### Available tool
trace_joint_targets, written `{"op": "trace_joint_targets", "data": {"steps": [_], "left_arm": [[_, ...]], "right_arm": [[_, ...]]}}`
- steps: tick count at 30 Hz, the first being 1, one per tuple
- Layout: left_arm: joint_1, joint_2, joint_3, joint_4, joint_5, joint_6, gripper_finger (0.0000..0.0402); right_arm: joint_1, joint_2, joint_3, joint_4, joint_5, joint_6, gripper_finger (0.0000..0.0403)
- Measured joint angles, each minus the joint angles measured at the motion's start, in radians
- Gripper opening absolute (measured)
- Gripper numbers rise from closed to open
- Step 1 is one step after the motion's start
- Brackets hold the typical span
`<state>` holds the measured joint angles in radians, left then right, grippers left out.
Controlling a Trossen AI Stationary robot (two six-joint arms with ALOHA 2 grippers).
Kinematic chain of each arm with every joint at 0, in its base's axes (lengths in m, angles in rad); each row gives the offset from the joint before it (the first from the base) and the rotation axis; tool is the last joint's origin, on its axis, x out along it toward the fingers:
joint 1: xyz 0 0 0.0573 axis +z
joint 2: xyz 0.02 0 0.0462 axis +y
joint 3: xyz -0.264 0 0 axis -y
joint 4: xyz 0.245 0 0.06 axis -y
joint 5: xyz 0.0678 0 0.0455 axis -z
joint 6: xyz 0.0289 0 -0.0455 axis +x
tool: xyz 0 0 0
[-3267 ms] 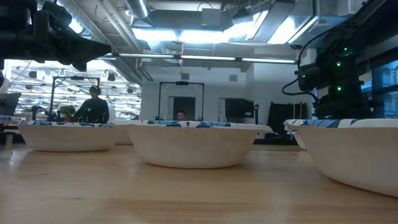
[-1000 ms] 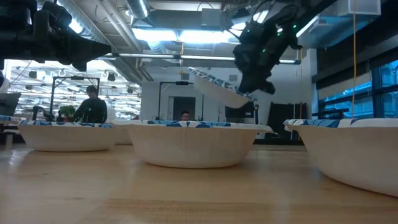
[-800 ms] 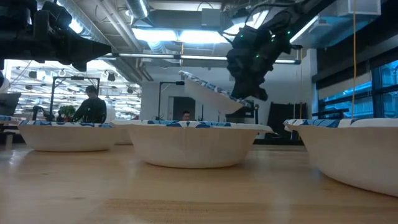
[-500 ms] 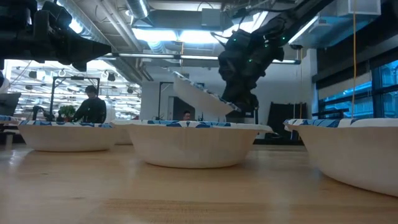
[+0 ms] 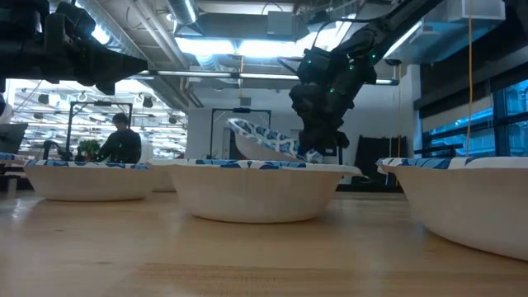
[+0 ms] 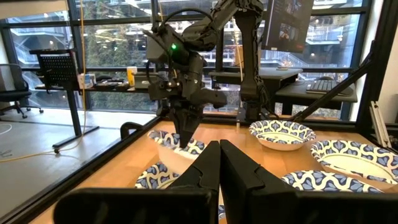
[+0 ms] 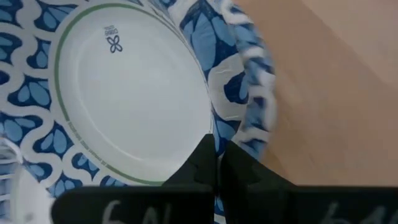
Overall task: Nest bowls inside each other
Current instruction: Stack the bowl on top of the bowl on the table
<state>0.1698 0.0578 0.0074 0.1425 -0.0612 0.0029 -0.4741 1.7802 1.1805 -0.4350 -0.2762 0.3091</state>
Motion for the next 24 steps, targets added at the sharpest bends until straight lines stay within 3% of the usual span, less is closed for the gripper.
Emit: {"op": "trace_joint_targets", "data": {"steps": [17, 24], "left_arm": [[0.0, 0.0, 0.0, 0.0, 0.0, 0.0, 0.0], [0.0, 0.0, 0.0, 0.0, 0.0, 0.0, 0.0]], "right_arm": [[-0.003, 0.0, 0.0, -0.113, 0.051, -0.023, 0.0006], [-0.003, 0.0, 0.0, -0.115, 0.052, -0.023, 0.0036]]}}
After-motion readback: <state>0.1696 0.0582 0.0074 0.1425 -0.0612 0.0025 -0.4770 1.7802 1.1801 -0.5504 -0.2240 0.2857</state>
